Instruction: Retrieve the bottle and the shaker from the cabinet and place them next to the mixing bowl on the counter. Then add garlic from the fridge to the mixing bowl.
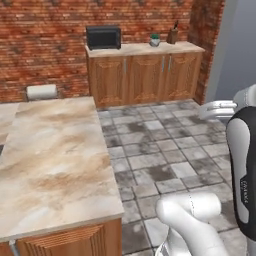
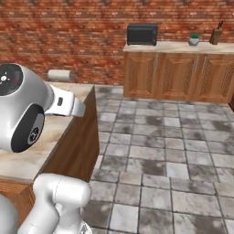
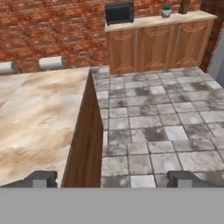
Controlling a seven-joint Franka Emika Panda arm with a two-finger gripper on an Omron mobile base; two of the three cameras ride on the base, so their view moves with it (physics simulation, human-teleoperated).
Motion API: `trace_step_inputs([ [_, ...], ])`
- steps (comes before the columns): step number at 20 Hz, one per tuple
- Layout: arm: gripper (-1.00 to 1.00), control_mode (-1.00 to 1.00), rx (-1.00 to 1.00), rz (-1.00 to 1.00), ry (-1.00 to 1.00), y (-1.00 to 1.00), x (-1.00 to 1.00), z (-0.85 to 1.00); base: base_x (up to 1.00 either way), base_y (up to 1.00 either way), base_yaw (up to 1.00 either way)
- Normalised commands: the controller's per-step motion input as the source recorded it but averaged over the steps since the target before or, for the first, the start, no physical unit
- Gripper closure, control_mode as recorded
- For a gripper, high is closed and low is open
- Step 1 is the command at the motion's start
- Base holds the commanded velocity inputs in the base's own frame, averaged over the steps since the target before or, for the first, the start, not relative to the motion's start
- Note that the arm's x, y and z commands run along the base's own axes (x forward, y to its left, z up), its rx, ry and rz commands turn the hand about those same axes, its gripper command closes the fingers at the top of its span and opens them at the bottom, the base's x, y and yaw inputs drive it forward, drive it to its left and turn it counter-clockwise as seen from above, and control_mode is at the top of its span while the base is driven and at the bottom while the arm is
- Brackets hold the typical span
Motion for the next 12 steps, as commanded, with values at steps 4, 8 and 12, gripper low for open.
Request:
trace_step_inputs([
  [4, -1.00, 1.00, 0.00, 0.00, 0.00, 0.00, 0.00, 0.00, -0.32, 0.15, -0.10],
  [8, -1.00, 1.00, 0.00, 0.00, 0.00, 0.00, 0.00, 0.00, 0.15, -0.15, -0.80],
  [12, -1.00, 1.00, 0.00, 0.00, 0.00, 0.00, 0.00, 0.00, 0.01, -0.04, -0.96],
])
